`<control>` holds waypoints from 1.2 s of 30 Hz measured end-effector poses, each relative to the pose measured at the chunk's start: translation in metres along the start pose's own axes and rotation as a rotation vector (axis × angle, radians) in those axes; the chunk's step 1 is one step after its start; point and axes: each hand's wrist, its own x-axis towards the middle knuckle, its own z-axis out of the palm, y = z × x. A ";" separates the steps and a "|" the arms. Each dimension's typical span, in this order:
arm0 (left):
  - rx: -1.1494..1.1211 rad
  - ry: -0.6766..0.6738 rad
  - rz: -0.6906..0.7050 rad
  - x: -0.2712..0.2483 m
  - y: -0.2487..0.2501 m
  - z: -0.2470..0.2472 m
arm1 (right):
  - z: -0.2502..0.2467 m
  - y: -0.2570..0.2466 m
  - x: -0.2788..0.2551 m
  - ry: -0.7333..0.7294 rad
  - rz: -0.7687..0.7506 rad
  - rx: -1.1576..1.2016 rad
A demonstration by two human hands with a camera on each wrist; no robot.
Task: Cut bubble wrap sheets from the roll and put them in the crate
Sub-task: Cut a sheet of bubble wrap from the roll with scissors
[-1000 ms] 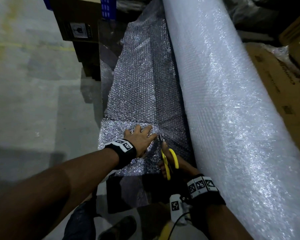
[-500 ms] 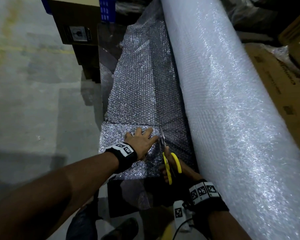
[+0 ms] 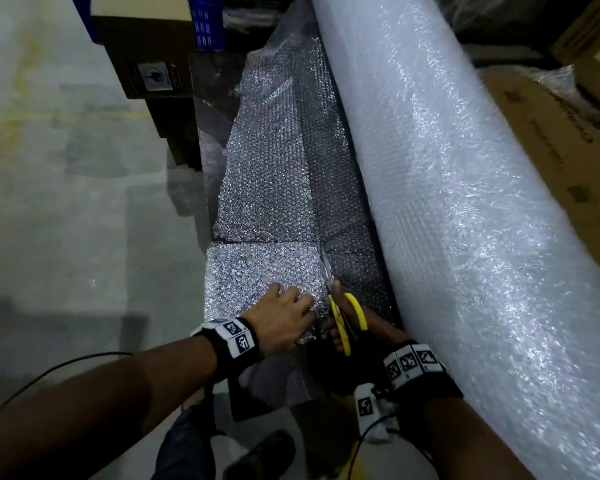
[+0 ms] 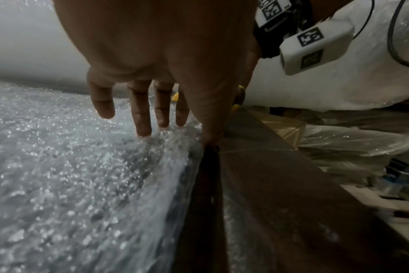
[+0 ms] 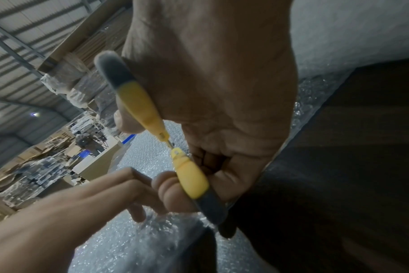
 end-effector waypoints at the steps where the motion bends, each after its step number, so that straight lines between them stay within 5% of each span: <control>1: 0.025 0.016 0.005 0.002 0.000 0.000 | 0.000 0.000 0.000 -0.013 -0.001 0.006; 8: 0.127 0.125 0.011 0.005 0.003 0.005 | -0.003 0.004 -0.004 0.011 -0.005 -0.028; 18: -0.135 0.024 -0.182 0.007 -0.004 -0.004 | -0.001 0.006 -0.005 0.042 0.038 -0.045; 36: -0.234 0.019 -0.186 0.003 0.000 -0.010 | 0.001 -0.003 0.002 0.108 -0.076 -0.056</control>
